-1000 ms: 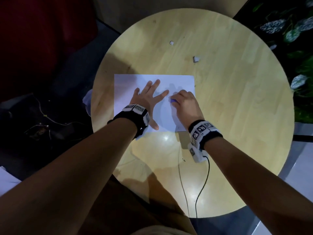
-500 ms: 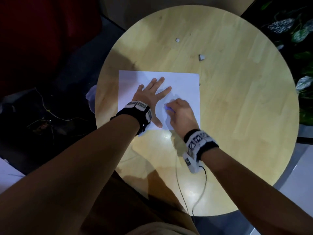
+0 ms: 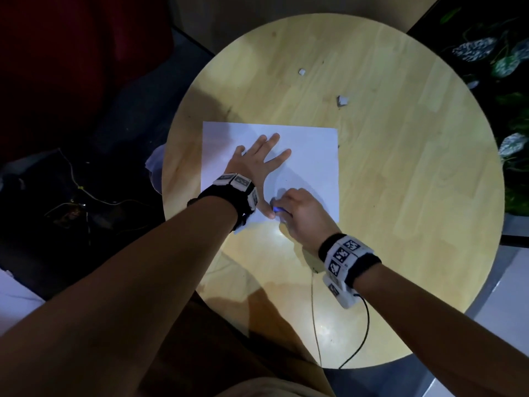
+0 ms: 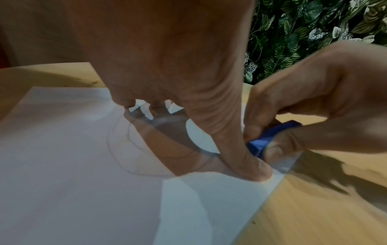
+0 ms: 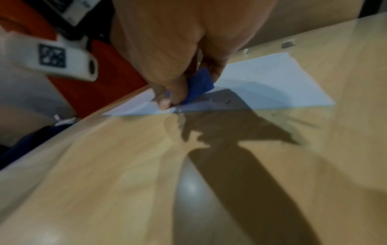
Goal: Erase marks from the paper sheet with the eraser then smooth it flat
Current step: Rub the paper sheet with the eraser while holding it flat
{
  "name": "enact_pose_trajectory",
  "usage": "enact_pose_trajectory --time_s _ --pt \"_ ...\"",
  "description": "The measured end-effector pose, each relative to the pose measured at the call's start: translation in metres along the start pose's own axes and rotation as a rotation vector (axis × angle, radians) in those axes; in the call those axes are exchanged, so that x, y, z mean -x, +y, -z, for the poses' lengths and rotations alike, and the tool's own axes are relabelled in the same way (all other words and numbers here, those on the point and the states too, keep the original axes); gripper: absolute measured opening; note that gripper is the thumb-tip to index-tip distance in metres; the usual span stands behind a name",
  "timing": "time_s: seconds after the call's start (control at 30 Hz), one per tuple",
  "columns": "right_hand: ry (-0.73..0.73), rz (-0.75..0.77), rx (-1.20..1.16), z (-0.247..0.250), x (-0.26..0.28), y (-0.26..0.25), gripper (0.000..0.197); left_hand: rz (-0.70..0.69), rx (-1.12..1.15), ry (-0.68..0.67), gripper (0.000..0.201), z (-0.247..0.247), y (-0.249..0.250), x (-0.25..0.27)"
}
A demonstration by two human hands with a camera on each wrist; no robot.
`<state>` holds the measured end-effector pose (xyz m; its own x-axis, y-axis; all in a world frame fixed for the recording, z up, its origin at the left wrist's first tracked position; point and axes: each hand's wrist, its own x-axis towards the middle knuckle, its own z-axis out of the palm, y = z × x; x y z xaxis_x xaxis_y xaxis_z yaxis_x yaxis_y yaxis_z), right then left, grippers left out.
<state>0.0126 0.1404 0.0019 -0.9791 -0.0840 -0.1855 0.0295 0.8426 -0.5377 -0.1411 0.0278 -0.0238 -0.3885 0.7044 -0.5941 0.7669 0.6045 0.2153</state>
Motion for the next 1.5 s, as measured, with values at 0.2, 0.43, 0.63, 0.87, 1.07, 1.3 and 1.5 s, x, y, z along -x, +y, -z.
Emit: enact_pose_trajectory --time_s 0.2,0.43,0.63,0.87,1.07,1.3,1.5 --pt "0.165 -0.221 0.046 0.002 -0.049 0.020 0.026 0.005 -0.002 0.005 0.153 -0.001 -0.001 -0.002" --pt "0.056 -0.123 -0.054 -0.005 0.014 0.001 0.024 0.017 0.107 0.171 0.153 -0.022 0.005 0.020" --pt "0.098 -0.268 -0.073 0.007 0.042 0.032 0.018 -0.035 0.210 0.279 0.126 -0.056 0.016 0.062" --pt "0.088 -0.305 -0.074 0.011 0.058 0.047 0.015 -0.086 0.214 0.396 0.093 -0.081 0.029 0.107" --pt "0.061 -0.300 -0.131 0.020 0.034 0.041 0.016 -0.012 0.320 0.396 0.072 -0.032 0.021 0.070" --pt "0.176 -0.265 -0.181 0.021 -0.031 0.033 0.013 0.010 0.208 0.171 0.127 -0.026 0.008 0.026" --pt "0.302 -0.356 -0.082 0.005 -0.053 0.034 0.016 0.044 0.087 0.117 0.134 -0.018 0.011 0.022"
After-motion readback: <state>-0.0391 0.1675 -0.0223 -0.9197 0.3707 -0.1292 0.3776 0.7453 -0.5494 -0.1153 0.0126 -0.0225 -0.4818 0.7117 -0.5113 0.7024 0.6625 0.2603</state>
